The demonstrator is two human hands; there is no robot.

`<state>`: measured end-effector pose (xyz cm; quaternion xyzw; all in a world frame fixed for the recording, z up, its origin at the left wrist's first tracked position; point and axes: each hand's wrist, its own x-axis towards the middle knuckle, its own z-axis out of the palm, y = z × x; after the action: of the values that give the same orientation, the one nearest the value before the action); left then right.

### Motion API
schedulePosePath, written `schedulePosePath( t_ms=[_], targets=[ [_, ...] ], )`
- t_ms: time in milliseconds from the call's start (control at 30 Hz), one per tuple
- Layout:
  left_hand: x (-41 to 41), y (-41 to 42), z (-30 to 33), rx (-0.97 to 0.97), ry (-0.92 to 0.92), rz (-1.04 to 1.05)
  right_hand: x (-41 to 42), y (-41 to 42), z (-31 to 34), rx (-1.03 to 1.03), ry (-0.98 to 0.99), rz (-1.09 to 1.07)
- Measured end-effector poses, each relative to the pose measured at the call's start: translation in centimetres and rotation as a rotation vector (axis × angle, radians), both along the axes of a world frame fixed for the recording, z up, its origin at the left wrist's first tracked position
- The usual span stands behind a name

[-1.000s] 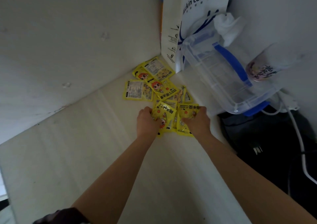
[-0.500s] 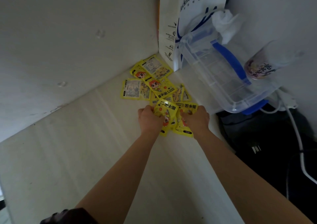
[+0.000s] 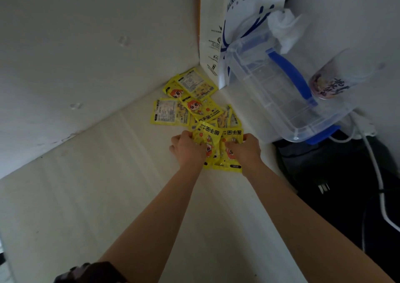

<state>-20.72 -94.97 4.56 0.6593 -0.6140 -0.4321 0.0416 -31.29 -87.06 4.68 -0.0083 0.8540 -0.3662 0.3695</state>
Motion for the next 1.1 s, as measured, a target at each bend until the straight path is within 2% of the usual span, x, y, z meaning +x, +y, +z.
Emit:
schedulePosePath(
  t_ms=[133,433,700,833,1000,1100],
  targets=[
    [-0.3,0.0,0.2,0.02,0.009,-0.044,0.2,0.3,-0.2,-0.001,-0.019,-0.034],
    [-0.3,-0.1,-0.1,0.132,0.115,0.051,1.3,0.2,0.1,-0.021,-0.02,0.028],
    [1.6,1.1,-0.4,0.186,-0.075,-0.079,3.1,1.5,0.4,0.037,-0.005,0.193],
    [2.5,1.6,-0.1,0.211,0.002,0.002,4.3,2.0,0.9,0.026,-0.017,0.214],
    [3.4,1.4,0.1,0.244,0.073,0.081,5.3,2.0,1.6,-0.016,0.073,0.29],
    [3.9,1.3,0.5,0.243,0.126,0.124,5.3,1.9,2.0,-0.053,0.001,0.274]
  ],
)
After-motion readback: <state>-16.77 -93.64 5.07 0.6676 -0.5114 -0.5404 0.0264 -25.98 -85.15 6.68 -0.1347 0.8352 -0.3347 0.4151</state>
